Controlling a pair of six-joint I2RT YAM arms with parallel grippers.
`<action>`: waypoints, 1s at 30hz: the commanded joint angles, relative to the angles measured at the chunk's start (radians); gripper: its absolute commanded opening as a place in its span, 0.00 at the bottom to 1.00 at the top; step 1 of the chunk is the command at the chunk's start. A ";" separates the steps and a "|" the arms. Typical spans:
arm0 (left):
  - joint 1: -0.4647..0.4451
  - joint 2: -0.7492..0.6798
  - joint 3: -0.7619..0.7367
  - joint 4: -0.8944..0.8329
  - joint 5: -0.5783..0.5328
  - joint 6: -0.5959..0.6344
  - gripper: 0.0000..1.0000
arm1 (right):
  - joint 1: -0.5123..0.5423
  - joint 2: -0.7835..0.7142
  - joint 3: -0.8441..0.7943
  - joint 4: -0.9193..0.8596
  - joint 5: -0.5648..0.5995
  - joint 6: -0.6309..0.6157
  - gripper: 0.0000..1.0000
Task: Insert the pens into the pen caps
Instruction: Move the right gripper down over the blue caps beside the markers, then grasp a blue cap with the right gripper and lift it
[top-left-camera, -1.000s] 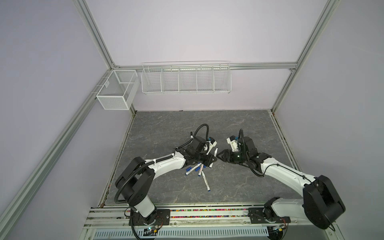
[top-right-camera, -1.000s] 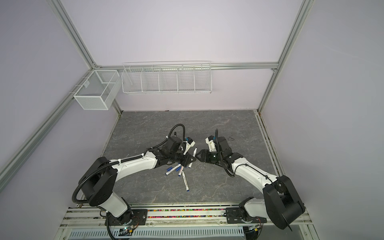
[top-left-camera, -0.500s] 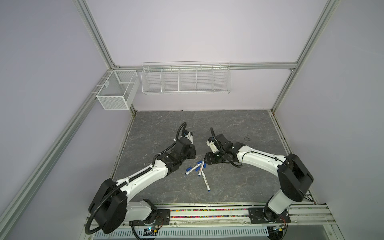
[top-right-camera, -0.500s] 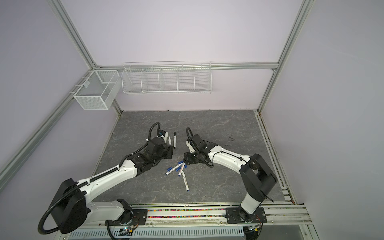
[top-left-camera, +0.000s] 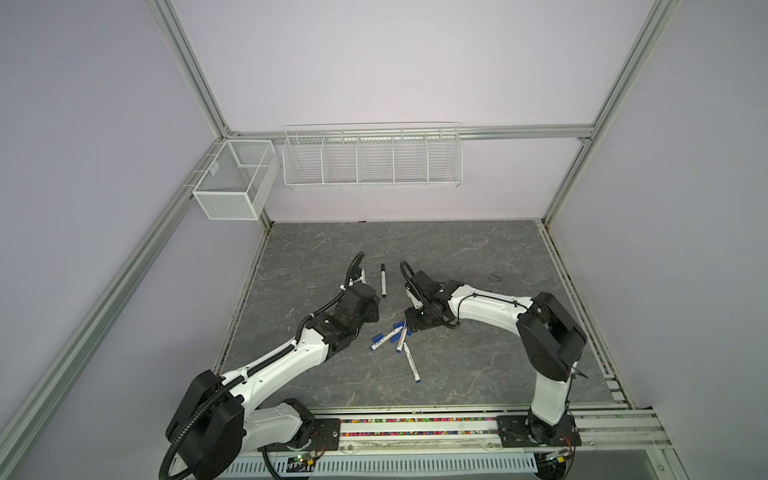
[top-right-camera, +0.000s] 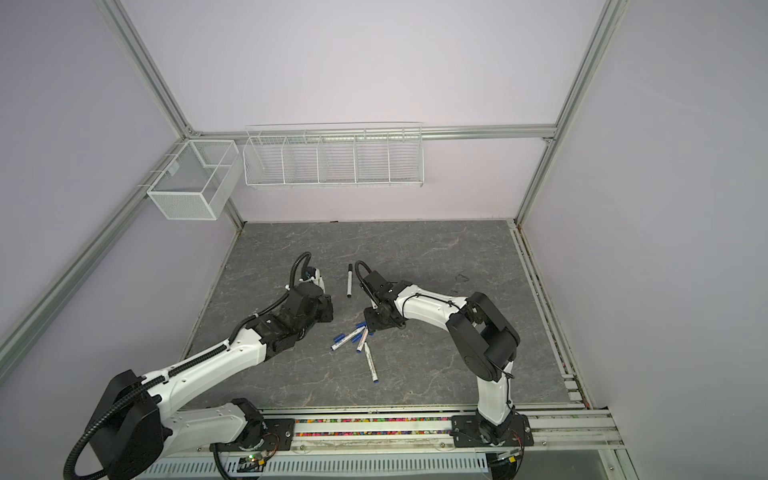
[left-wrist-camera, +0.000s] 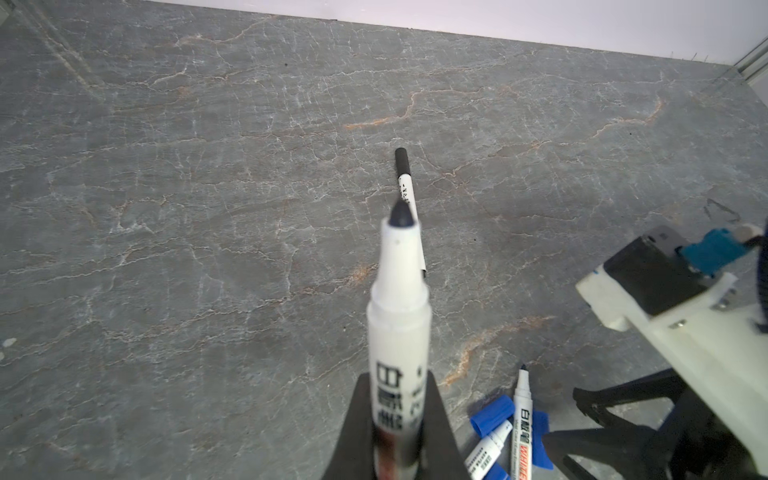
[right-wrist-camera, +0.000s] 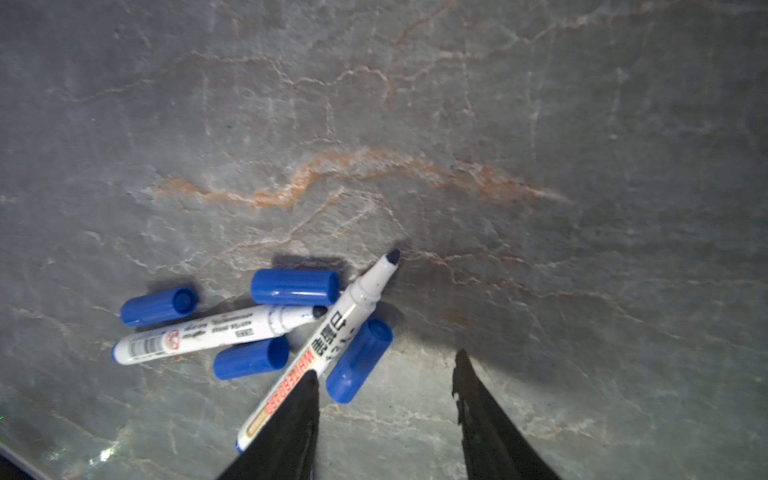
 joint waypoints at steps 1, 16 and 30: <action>0.008 -0.015 -0.014 -0.002 -0.026 -0.013 0.00 | 0.012 0.012 0.015 -0.037 0.023 -0.004 0.55; 0.008 -0.002 -0.013 0.007 -0.008 -0.023 0.00 | 0.036 0.043 0.047 -0.062 0.029 -0.031 0.54; 0.008 -0.001 -0.016 0.014 -0.003 -0.021 0.00 | 0.036 0.067 0.047 -0.115 0.122 -0.006 0.53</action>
